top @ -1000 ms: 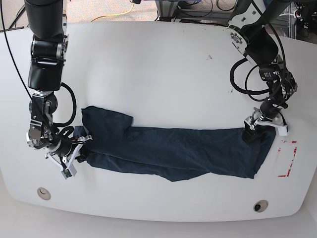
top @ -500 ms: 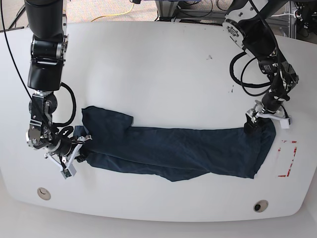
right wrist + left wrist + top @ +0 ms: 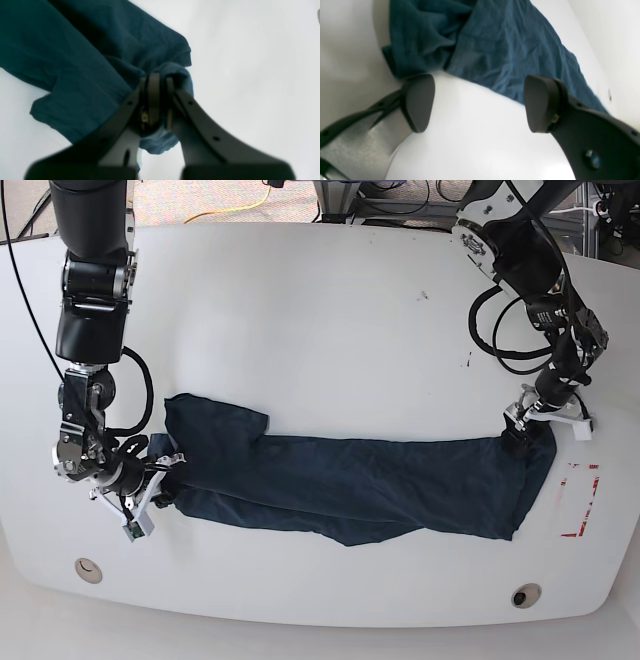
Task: Layout the t-shirt on the table in an organized manner, then fold the t-shirt properly
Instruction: 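Lower the left gripper onto the shirt end and grasp it again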
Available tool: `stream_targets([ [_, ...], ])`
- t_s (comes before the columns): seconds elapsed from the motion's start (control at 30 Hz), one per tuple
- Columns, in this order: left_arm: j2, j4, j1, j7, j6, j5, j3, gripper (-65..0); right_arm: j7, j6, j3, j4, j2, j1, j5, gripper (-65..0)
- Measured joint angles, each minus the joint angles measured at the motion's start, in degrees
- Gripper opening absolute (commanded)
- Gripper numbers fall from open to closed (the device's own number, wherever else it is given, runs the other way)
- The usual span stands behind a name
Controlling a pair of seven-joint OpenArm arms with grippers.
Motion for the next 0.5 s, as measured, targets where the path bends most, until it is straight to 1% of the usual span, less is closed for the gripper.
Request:
stream_targets([
  [0.07, -0.09, -1.38, -1.49, -0.09, 0.98, 0.81, 0.00, -12.9, 0.02, 0.02, 0.00, 0.00, 0.00, 0.00, 0.02, -64.8],
  [0.13, -0.15, -2.86, -2.47, -0.50, 0.98, 0.90, 0.04, -12.9, 0.00, 0.00, 0.00, 0.00, 0.02, -0.04, 0.00, -64.8],
  [0.27, -0.15, -6.03, -3.23, -4.13, 0.46, 0.17, 0.15, -12.9, 0.00, 0.00, 0.02, 0.00, 0.02, -0.02, 0.00, -64.8],
  [0.37, -0.33, -8.87, -4.24, -5.64, 0.11, -0.52, 0.17, -12.9, -0.04, 0.00, 0.04, 0.02, 0.04, -0.02, -0.02, -64.8],
  [0.5, -0.44, -10.27, -5.27, -5.49, 0.11, -0.20, 0.28, -12.9, 0.00, 0.00, 0.04, 0.02, 0.02, -0.02, 0.00, -64.8],
])
